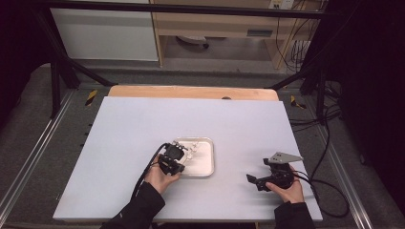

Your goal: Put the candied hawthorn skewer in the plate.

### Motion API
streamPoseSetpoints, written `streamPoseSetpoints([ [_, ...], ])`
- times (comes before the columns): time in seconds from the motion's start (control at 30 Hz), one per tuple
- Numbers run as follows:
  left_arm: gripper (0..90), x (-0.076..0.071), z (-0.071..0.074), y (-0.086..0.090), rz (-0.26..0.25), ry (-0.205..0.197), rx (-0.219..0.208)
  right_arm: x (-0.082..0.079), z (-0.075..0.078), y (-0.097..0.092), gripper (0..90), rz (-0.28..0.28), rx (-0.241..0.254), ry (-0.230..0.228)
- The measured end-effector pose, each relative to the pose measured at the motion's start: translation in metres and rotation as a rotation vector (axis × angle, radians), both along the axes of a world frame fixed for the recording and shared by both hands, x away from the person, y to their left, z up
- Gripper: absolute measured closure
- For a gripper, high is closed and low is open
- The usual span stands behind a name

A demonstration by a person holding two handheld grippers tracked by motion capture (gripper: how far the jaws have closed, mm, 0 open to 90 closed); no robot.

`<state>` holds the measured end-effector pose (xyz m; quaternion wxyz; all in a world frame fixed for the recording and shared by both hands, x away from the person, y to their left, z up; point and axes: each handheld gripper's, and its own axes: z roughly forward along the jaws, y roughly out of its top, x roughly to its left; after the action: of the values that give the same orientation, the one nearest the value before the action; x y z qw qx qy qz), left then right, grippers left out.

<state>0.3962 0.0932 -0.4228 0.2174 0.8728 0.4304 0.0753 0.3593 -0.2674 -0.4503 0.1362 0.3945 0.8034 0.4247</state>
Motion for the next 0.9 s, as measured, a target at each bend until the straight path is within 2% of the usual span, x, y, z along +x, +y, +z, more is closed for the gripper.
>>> streamPoseSetpoints([
  [0.27, 84.5, 0.0, 0.0, 0.001, -0.01, -0.004, -0.003, 0.0, 0.0, 0.0, 0.7, -0.002, 0.002, 0.003],
  [0.3, 82.4, 0.0, 0.0, 0.001, -0.008, 0.0, -0.004, 0.0, 0.0, 0.0, 0.7, -0.002, 0.001, 0.003],
  [0.5, 66.4, -0.001, 0.004, 0.008, -0.035, -0.033, -0.023, 0.0, 0.0, 0.0, 0.7, -0.003, 0.002, 0.001],
  [0.67, 51.1, -0.004, 0.014, 0.023, -0.061, -0.098, -0.099, 0.0, 0.0, 0.0, 0.7, -0.004, 0.004, 0.003],
  [0.83, 35.3, -0.009, 0.026, 0.043, -0.088, -0.123, -0.203, 0.0, 0.001, 0.0, 0.7, -0.003, 0.006, 0.003],
  [0.9, 28.9, -0.01, 0.03, 0.052, -0.083, -0.136, -0.234, 0.0, 0.001, 0.0, 0.7, -0.005, 0.007, 0.004],
])
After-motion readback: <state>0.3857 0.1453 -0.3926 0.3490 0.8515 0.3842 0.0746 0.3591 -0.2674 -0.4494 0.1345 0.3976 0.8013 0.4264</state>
